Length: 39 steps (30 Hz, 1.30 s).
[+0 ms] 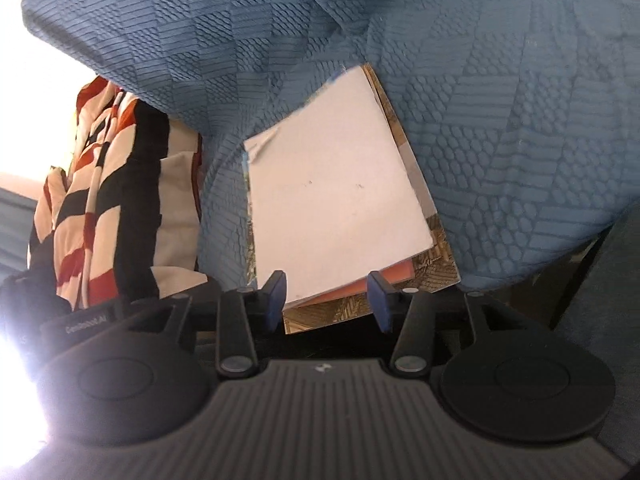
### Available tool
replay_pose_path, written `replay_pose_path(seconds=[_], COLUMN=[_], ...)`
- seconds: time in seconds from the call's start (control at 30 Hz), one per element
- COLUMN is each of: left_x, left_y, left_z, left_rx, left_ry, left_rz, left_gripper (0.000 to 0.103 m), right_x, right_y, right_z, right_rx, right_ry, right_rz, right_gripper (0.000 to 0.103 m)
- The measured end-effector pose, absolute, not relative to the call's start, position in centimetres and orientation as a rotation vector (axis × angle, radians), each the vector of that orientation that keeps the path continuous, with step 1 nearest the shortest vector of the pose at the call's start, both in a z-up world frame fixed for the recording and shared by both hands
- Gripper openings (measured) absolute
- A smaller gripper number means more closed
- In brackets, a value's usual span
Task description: Organize objects
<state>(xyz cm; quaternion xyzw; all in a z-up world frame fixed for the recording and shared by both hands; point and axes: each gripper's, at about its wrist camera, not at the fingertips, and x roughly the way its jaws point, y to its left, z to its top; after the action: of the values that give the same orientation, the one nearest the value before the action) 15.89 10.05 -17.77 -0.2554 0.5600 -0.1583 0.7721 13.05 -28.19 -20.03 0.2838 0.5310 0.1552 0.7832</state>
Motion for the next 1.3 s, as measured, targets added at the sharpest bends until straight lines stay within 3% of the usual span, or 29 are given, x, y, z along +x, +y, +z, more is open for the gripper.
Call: replay_pose_path(seconds=[0.23,0.37,0.63,1.3], left_x=[13.7,12.1,7.3,-1.6], left_y=[8.8,7.8,7.2,5.5], left_z=[-10.8,-6.2,-1.0,-1.4], left_rx=[-0.428,-0.341,-0.293,-0.236], left_ry=[1.09,1.005,0.893,0.771], left_rz=[-0.35,-0.355,-0.372,-0.282], left_gripper=[0.067,0.084,0.096,0.102], right_x=[11.3,9.5,5.7,-2.5], right_y=[-28.7,-29.2,-29.8,-29.5], right_z=[-12.5,-8.0,-2.8,-6.7], right_rx=[0.506,0.457,0.373,0.287], right_ry=[0.973,0.87,0.741,0.696], right_rz=[0.383,0.409,0.437,0.375], right_gripper=[0.048,0.048,0.048,0.05])
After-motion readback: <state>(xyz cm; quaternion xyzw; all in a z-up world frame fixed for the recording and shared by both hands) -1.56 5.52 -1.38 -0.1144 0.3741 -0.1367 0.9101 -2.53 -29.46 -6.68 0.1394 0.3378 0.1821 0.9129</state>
